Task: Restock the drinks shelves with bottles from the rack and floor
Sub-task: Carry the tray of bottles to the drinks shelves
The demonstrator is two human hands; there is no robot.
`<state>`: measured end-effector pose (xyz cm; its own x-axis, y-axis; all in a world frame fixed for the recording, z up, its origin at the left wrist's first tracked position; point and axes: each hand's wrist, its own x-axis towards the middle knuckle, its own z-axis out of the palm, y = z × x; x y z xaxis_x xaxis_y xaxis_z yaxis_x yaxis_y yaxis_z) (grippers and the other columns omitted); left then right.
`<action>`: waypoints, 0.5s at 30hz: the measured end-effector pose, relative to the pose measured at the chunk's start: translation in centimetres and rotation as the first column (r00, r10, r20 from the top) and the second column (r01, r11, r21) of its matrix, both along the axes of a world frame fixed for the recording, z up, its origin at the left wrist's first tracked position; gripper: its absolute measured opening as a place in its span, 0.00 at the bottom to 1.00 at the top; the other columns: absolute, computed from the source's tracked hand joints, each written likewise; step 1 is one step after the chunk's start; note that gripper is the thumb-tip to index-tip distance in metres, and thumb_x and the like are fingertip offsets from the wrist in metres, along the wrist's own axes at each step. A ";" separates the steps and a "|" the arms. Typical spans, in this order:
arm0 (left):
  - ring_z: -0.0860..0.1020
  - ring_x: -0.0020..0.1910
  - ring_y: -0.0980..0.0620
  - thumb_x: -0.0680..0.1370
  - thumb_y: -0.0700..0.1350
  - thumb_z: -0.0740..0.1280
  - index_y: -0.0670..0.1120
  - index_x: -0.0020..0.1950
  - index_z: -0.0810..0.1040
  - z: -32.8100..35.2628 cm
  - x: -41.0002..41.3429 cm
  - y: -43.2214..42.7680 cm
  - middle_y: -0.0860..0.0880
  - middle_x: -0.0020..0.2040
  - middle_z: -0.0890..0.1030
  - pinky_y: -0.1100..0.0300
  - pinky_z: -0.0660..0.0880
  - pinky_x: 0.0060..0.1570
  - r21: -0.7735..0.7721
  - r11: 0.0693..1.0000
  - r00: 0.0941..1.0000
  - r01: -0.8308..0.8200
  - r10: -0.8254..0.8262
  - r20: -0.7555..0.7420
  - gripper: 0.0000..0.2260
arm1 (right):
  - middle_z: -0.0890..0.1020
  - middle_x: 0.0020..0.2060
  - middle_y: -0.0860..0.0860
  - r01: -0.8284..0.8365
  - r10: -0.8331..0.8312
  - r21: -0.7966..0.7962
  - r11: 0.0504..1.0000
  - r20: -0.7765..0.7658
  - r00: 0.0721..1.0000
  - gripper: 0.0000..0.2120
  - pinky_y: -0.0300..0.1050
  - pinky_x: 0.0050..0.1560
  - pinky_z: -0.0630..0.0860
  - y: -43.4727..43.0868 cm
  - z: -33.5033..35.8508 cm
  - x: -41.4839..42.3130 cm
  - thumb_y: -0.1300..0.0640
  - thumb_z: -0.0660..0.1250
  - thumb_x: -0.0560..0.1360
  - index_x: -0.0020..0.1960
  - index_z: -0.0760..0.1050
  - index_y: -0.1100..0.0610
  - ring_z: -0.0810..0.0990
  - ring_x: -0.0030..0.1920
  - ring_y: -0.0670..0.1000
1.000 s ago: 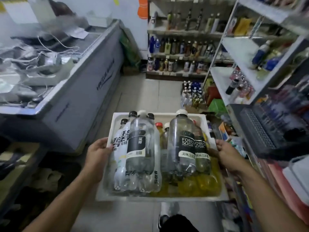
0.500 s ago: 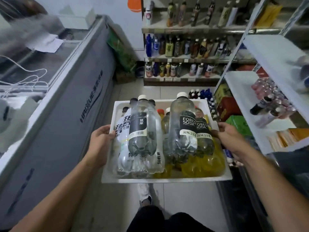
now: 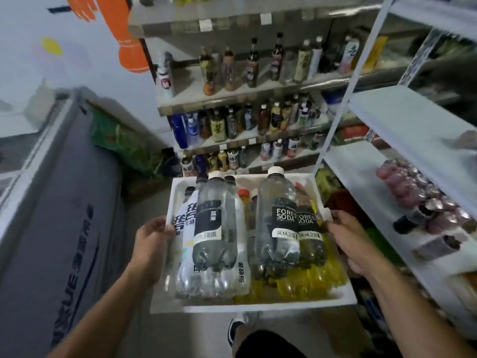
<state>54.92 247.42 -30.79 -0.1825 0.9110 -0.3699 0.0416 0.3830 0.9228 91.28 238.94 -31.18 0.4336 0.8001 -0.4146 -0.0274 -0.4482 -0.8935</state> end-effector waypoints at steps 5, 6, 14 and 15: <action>0.76 0.36 0.43 0.80 0.38 0.65 0.40 0.47 0.81 -0.8 7.7 16.4 0.37 0.40 0.80 0.50 0.73 0.36 0.032 0.988 0.987 0.151 -0.149 -0.064 0.05 | 0.85 0.47 0.54 0.191 -0.191 -0.025 0.981 -0.021 0.981 0.08 0.56 0.51 0.81 11.9 -1.0 5.8 0.61 0.69 0.77 0.55 0.78 0.54 0.84 0.47 0.56; 0.77 0.34 0.45 0.81 0.39 0.65 0.41 0.48 0.81 -0.8 9.2 18.7 0.39 0.39 0.82 0.53 0.74 0.32 0.036 0.980 0.979 0.195 -0.192 -0.075 0.05 | 0.85 0.45 0.53 0.234 -0.235 -0.039 0.971 -0.031 0.971 0.07 0.51 0.46 0.81 13.5 -1.0 6.6 0.62 0.69 0.77 0.54 0.78 0.56 0.84 0.44 0.54; 0.82 0.35 0.54 0.81 0.36 0.62 0.42 0.54 0.81 -1.8 25.7 39.9 0.50 0.38 0.85 0.64 0.76 0.31 0.053 0.827 0.824 0.560 -0.549 -0.144 0.09 | 0.86 0.41 0.51 0.540 -0.543 -0.057 0.840 -0.086 0.835 0.14 0.38 0.28 0.76 24.3 0.4 16.9 0.69 0.67 0.70 0.53 0.78 0.57 0.85 0.36 0.48; 0.82 0.37 0.54 0.81 0.36 0.62 0.44 0.56 0.81 -1.9 28.4 42.1 0.51 0.40 0.85 0.64 0.76 0.32 0.054 0.810 0.809 0.583 -0.573 -0.131 0.09 | 0.86 0.38 0.51 0.572 -0.575 -0.061 0.818 -0.073 0.815 0.13 0.37 0.26 0.75 25.2 0.4 18.2 0.68 0.67 0.69 0.52 0.78 0.57 0.85 0.33 0.47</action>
<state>83.33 289.53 -32.73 0.3560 0.8874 -0.2930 0.3266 0.1755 0.9287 109.50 264.11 -30.77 0.7718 0.4016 -0.4931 -0.3633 -0.3579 -0.8602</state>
